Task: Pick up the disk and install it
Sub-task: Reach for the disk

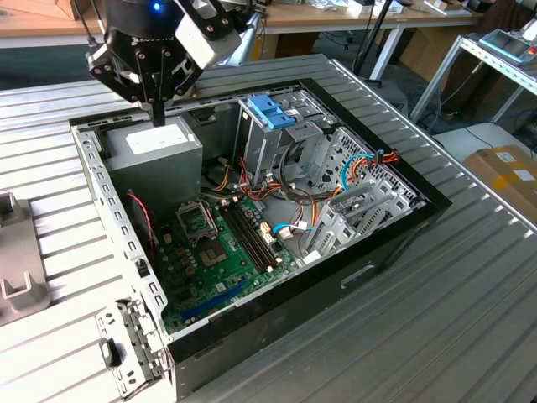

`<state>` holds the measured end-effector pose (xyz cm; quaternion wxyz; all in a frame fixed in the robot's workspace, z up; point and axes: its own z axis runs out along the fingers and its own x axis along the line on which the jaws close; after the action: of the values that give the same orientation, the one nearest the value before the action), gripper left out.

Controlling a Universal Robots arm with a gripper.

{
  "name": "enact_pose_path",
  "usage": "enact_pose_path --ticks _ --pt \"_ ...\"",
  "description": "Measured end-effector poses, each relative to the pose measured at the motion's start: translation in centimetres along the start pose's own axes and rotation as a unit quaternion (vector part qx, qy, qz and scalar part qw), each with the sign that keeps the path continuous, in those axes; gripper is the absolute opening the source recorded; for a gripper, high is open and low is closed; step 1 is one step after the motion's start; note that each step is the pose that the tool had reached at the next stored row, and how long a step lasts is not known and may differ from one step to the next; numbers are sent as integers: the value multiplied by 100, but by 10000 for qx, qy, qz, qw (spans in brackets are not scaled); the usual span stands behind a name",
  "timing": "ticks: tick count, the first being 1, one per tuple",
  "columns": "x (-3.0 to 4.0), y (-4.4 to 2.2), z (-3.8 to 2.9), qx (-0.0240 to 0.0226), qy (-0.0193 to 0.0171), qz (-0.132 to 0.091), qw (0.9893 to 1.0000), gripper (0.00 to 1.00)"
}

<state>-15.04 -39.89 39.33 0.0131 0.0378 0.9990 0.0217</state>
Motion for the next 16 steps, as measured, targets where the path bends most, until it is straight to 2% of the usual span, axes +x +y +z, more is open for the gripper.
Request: enact_pose_path --ticks 16 --pt "41 -3 -1 0 0 0 10000 10"
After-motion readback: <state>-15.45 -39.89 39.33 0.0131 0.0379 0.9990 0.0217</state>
